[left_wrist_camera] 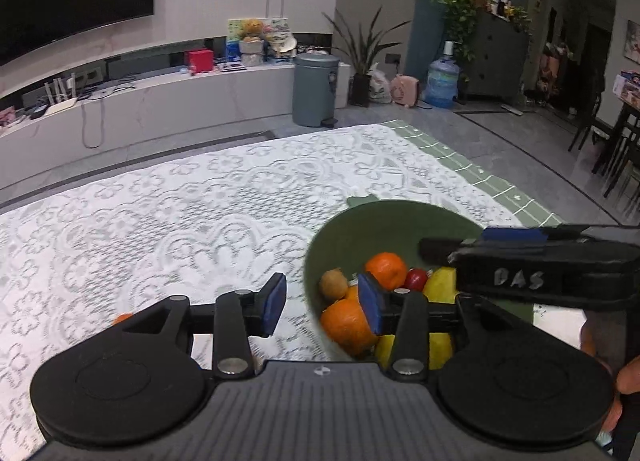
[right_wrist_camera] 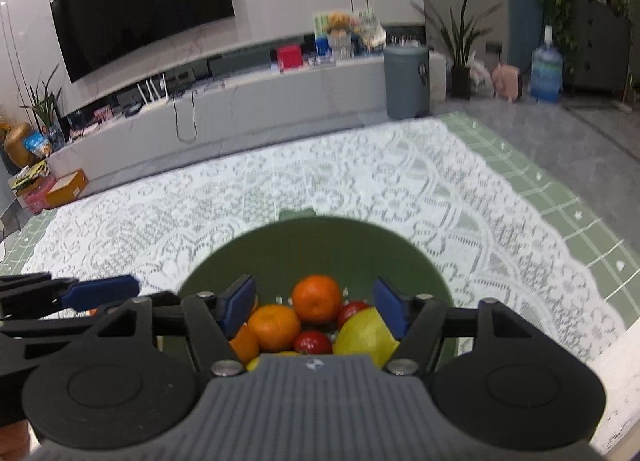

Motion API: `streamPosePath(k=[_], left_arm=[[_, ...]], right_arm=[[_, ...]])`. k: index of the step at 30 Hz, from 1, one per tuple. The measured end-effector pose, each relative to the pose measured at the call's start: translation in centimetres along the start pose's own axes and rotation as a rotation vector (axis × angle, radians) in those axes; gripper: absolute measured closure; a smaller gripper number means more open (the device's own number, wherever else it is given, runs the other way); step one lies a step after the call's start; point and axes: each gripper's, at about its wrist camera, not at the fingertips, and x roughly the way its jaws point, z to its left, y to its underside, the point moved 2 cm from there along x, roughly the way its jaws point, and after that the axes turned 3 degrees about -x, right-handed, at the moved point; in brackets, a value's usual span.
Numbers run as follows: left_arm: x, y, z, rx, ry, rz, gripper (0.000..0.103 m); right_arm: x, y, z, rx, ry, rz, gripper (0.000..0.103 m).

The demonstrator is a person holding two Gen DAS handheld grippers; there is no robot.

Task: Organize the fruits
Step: 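Move both grippers back toward the remaining fruit on the table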

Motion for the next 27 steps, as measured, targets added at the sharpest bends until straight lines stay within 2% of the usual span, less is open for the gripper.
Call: streamPosePath(k=[5,11,22,27], left_arm=[[-1.6,0.2,1.3,-0.02,-0.032,-0.002,0.053],[-3.4,0.5,2.8,-0.021,-0.058,-0.016,0.053],[-4.8,2.6,7.8,-0.085,-0.074,-0.009,0.053],[-4.9,3.8,9.9,-0.089,-0.07,-0.006,0.053]], right_arm=[[-1.9,0.1,0.1,0.06,-0.03,-0.079,0.037],[-3.1,0.8,1.7,0.095,-0.084,-0.118,0.037],[-3.3,2.5,7.1,-0.047,-0.129,-0.113,0.035],[-3.5,4.3,9.9,-0.122,-0.124,-0.088,0.038]])
